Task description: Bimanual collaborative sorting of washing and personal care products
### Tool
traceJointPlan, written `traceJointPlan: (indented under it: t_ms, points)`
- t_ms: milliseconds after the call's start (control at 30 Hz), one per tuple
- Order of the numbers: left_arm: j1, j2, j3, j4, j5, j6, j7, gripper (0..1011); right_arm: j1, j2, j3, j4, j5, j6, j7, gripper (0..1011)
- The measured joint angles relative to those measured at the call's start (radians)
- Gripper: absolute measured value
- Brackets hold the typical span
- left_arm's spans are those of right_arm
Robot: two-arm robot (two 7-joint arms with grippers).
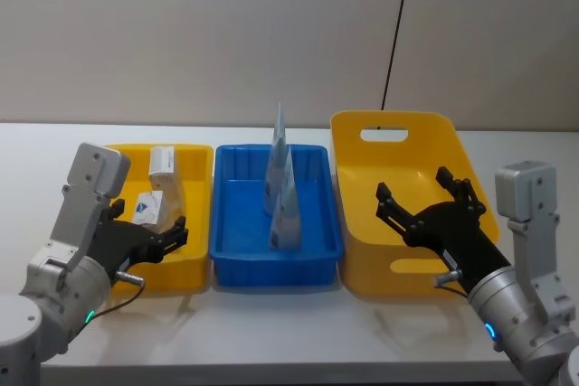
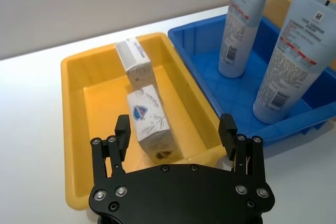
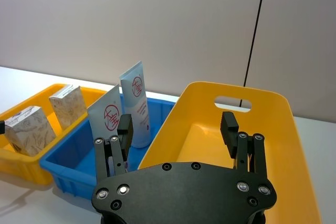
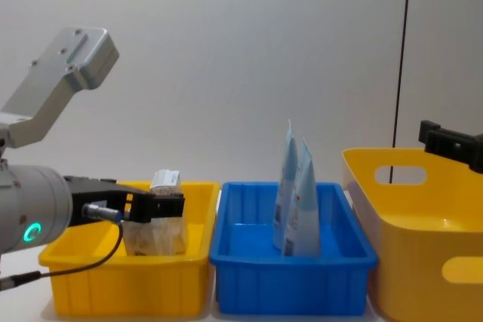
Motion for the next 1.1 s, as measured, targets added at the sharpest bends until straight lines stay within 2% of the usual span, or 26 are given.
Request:
traceJointPlan:
  t_ms: [333,1100]
  points:
    - [-0.002,-0.039,-0.023,0.021,-0.015,0.057,0.029,1001,0.0,0.0,0.0,0.0,0.0,0.0,0.0,1003]
    - [-0.033,-0.115,-0.055,0.071,-0.001,0.1,0.103,1001,0.0,0.0,0.0,0.0,0.0,0.0,0.0,1003]
